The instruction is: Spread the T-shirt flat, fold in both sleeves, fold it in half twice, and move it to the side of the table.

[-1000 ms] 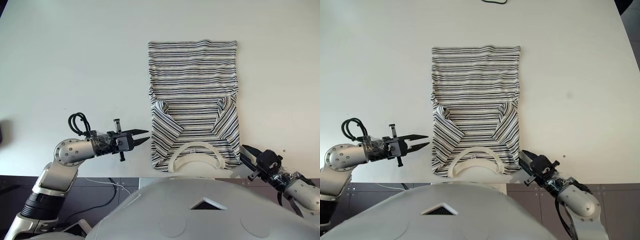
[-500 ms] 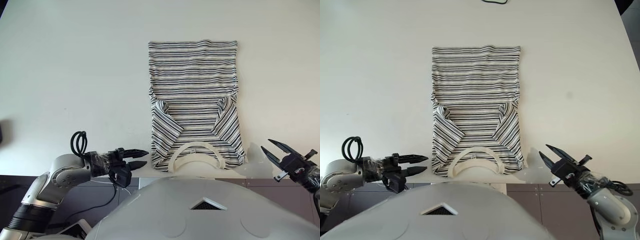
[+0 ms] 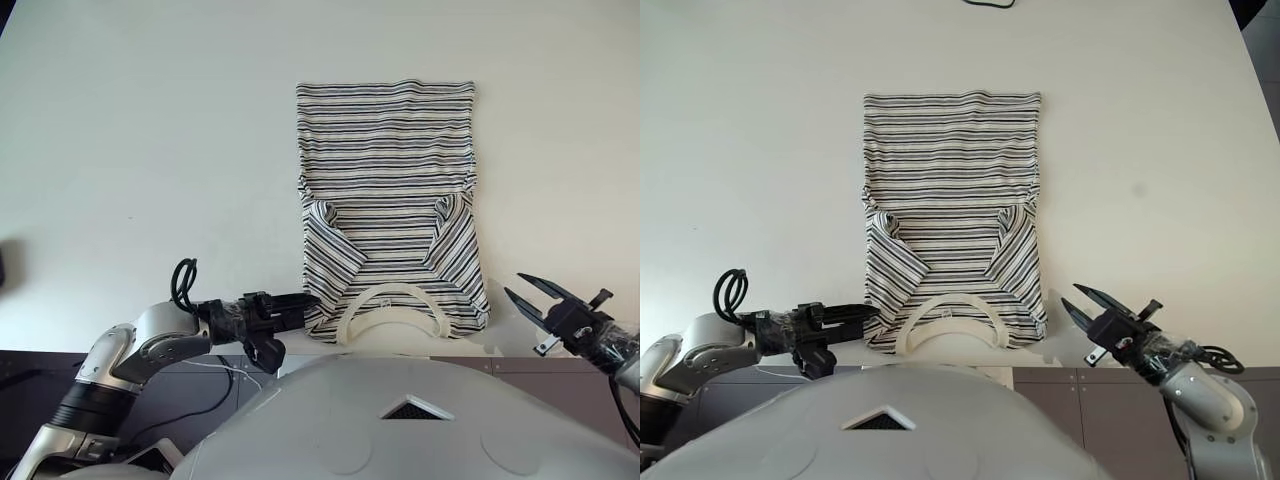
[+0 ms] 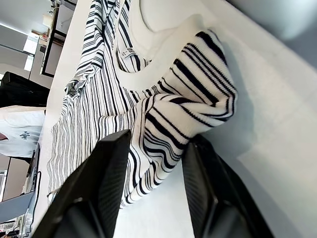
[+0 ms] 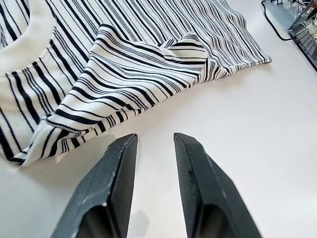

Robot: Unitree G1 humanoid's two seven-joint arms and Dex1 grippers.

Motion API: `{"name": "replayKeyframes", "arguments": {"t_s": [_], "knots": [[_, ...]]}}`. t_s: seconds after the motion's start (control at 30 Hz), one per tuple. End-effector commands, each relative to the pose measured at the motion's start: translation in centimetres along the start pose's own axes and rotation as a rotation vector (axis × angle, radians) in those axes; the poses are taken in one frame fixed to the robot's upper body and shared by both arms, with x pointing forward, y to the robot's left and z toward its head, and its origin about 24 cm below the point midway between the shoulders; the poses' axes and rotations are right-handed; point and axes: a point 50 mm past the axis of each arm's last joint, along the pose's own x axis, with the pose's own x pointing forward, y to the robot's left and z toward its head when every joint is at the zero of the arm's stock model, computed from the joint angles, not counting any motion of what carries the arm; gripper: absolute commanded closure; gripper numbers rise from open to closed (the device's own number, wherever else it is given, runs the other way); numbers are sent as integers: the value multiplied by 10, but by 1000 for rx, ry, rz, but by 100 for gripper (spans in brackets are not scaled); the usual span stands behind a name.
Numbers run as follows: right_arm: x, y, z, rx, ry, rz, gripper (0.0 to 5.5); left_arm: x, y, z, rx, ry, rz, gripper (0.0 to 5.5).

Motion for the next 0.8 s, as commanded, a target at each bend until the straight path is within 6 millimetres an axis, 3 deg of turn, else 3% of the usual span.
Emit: {"name": "replayKeyframes", "arguments": {"t_s": [0.03,0.47,0.63,0.8], "knots": [[-1,7,-2,0,13,15,415,2,-15,-6,1,30,-119,372],[-4,23,-11,-46,46,50,415,1,-15,-7,11,-15,-142,530],[-12,26,-13,-280,44,209,415,0,-23,-9,-22,19,-144,537],[-9,23,-10,-493,-30,265,331,-4,-24,-17,-32,37,-150,540]]}}
